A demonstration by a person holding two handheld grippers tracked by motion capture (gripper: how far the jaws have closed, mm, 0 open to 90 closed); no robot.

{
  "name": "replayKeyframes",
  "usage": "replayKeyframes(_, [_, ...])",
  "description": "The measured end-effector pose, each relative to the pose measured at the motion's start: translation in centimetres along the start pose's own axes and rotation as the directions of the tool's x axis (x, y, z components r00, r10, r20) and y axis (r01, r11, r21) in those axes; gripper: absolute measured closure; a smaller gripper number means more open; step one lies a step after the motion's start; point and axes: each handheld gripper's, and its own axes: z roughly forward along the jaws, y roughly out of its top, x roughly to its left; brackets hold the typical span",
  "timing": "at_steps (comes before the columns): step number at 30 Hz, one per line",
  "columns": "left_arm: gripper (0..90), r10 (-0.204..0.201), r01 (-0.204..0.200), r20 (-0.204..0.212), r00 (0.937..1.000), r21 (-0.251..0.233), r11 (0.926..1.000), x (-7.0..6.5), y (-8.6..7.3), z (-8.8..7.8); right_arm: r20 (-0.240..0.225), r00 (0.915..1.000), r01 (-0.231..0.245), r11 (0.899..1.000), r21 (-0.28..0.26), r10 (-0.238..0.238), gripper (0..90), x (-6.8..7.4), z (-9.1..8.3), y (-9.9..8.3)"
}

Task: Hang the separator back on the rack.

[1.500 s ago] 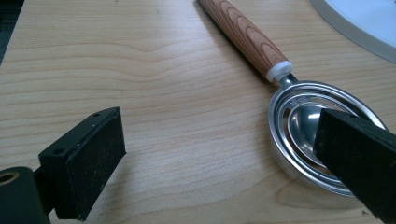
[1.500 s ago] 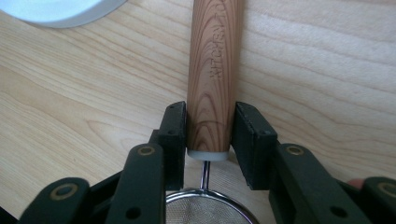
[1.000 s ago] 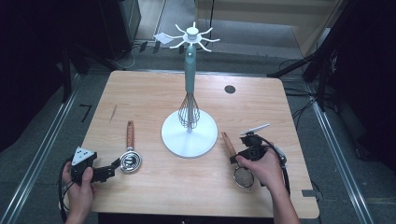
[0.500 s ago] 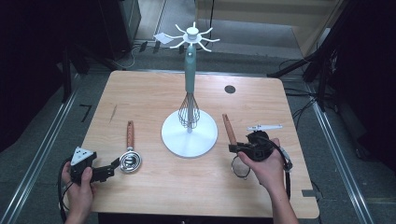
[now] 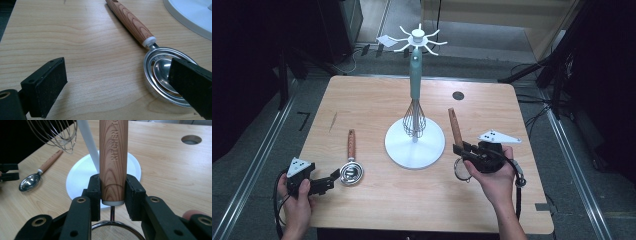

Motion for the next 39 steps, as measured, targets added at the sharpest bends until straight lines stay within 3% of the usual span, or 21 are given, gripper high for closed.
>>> replayKeyframes(5, [2.5, 0.003, -0.003, -0.01, 0.9999, -0.002, 1.0, -0.1, 0.0, 0.0, 0.019, 0.9995, 0.027, 0.999, -0.044, -0.026, 70.5, 0.3, -0.4, 0.3])
replayKeyframes(9, [2.5, 0.007, -0.007, -0.012, 0.9999, -0.004, 1.0, -0.1, 0.0, 0.0, 0.046, 0.999, 0.005, 0.995, -0.102, 0.0, 70.5, 0.7, -1.1, 0.6])
replayKeyframes(14, [2.5, 0.006, -0.006, -0.014, 0.9999, -0.005, 1.0, -0.1, 0.0, 0.0, 0.055, 0.9975, 0.052, 0.989, -0.135, -0.045, 70.5, 1.7, -1.5, 1.2])
replayKeyframes(18, [2.5, 0.003, -0.003, -0.011, 0.9999, -0.007, 1.0, -0.1, -0.1, 0.0, 0.073, 0.9947, 0.085, 0.981, -0.176, -0.073, 70.5, 2.6, -1.5, 1.7])
replayKeyframes(24, [2.5, 0.006, -0.006, -0.009, 0.9999, -0.004, 1.0, -0.1, -0.1, -0.1, 0.055, 0.9939, 0.106, 0.963, -0.249, -0.095, 70.5, 3.8, -1.6, 2.6])
replayKeyframes(30, [2.5, 0.007, -0.007, -0.007, 1.0, -0.007, 1.0, -0.2, -0.1, -0.1, 0.048, 0.9936, 0.112, 0.954, -0.278, -0.102, 70.5, 4.7, -1.7, 3.8])
replayKeyframes(39, [2.5, 0.011, -0.011, -0.009, 0.9999, -0.011, 0.9999, -0.2, -0.1, 0.0, 0.063, 0.9904, 0.137, 0.932, -0.336, -0.123, 70.5, 5.6, -2.2, 5.0])
